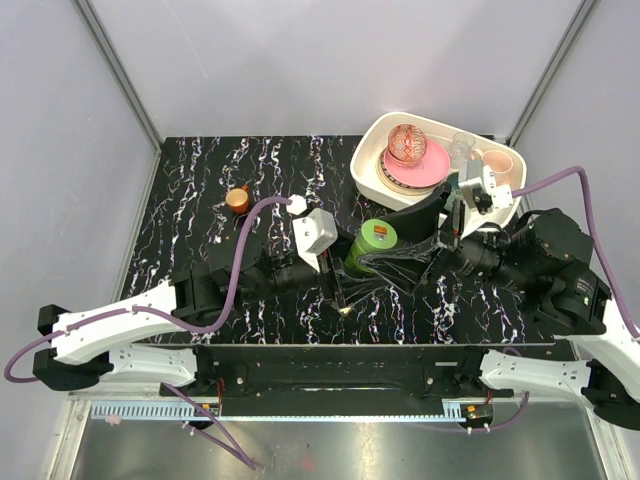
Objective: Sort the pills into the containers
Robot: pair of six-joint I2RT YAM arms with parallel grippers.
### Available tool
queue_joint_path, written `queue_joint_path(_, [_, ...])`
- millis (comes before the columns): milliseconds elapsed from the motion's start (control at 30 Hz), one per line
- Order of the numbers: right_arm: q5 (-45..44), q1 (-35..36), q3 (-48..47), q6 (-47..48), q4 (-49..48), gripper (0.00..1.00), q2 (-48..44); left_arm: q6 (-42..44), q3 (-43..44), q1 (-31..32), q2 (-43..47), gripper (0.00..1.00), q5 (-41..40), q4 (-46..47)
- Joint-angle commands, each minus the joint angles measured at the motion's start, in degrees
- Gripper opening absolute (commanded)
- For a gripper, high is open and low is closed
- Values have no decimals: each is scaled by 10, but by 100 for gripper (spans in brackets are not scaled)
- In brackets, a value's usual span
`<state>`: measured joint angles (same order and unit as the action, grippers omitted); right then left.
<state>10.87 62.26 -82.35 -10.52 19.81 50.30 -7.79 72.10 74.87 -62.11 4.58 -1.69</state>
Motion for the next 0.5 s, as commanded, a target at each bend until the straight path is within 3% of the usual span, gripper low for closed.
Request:
queue_joint_path(0, [-49,4,-37,-21,34,72,15,9,32,-5,4,0,-62,2])
queue_joint_path(367, [-82,3,-60,-52,123,75,45,25,47,-5,1,0,-83,-25])
queue_joint_path(467, [-90,4,-60,-54,134,71,45,27,45,-5,3,0,-86,-26])
